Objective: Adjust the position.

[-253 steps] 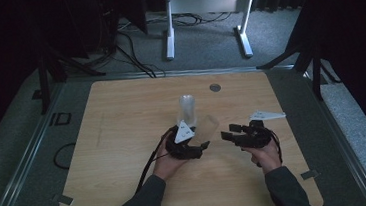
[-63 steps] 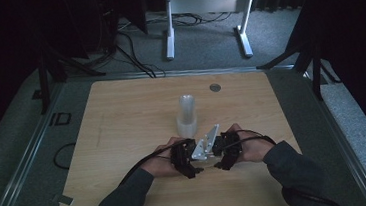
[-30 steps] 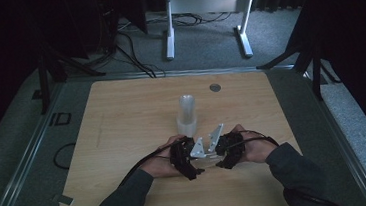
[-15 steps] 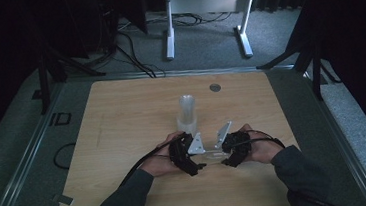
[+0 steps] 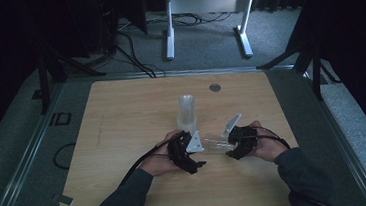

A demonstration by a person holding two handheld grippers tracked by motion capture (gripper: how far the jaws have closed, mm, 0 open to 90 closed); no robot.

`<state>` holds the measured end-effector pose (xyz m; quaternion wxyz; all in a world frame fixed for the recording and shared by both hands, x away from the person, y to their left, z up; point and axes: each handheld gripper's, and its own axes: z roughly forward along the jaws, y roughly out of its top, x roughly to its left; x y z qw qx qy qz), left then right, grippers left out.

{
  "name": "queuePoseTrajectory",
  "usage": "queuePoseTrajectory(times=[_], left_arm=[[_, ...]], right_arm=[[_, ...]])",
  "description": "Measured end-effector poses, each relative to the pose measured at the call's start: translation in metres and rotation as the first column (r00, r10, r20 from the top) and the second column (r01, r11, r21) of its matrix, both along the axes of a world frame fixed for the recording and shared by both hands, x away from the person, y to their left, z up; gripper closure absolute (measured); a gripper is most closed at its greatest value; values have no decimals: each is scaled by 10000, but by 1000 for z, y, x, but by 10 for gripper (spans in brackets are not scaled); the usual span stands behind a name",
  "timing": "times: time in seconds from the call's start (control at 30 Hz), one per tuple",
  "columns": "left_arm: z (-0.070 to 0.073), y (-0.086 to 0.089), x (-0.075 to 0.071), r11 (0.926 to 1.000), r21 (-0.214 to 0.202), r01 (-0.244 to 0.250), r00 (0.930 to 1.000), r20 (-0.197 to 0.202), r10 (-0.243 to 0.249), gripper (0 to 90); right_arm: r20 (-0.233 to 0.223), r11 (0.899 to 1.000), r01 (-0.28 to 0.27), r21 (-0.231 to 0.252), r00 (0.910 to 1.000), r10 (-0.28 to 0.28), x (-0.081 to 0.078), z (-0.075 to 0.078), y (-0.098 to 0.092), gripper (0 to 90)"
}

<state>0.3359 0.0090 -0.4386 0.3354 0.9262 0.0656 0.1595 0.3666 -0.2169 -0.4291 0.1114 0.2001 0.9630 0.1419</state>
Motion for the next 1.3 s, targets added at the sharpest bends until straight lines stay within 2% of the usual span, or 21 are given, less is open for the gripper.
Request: queuePoseTrajectory(times=[0.27, 0.43, 0.63, 0.77, 0.8, 0.83, 0.87, 0.93, 0.97, 1.07, 1.2, 1.27, 1.3], left_arm=[[0, 0, 2, 9996, -56, -271, 9996, 20, 271, 195], [1, 0, 3, 9993, -41, -364, 9993, 21, 365, 196], [2, 1, 5, 9980, -315, -550, 9985, -104, 547, 200], [3, 1, 6, 9976, -357, -594, 9982, -125, 589, 200], [3, 1, 6, 9976, -357, -594, 9982, -125, 589, 200], [3, 1, 6, 9976, -357, -594, 9982, -125, 589, 200], [2, 1, 7, 9970, -403, -666, 9977, -173, 660, 200], [2, 1, 7, 9966, -434, -706, 9974, -189, 699, 200], [2, 1, 7, 9966, -434, -706, 9974, -189, 699, 200], [2, 1, 7, 9960, -467, -757, 9970, -202, 749, 200], [3, 2, 9, 9943, -637, -855, 9961, -291, 838, 200], [4, 2, 9, 9937, -688, -883, 9957, -331, 862, 200], [4, 2, 10, 9934, -704, -905, 9955, -345, 883, 200]], right_arm=[[130, 9942, 1048, 244, 9944, -1051, 7, -1, -10, 420], [225, 9828, 1813, 365, 9830, -1822, 11, -3, -14, 420], [708, 9698, 2403, 418, 9675, -2427, 13, -4, -16, 420], [991, 9564, 2884, 470, 9513, -2917, 14, -5, -16, 421], [991, 9564, 2884, 470, 9513, -2917, 14, -5, -16, 421], [1159, 9544, 2948, 475, 9474, -2984, 14, -5, -15, 421], [1417, 9476, 3135, 618, 9370, -3193, 13, -5, -14, 421], [1619, 9409, 3308, 724, 9270, -3384, 13, -5, -12, 421], [1619, 9409, 3308, 724, 9270, -3384, 13, -5, -12, 421], [1914, 9274, 3654, 799, 9075, -3740, 13, -6, -11, 421], [2070, 9110, 3938, 1223, 8876, -4115, 12, -9, -10, 421], [2171, 9061, 4000, 1377, 8804, -4216, 11, -11, -10, 421], [2143, 8992, 4100, 1526, 8745, -4351, 11, -12, -9, 421]])
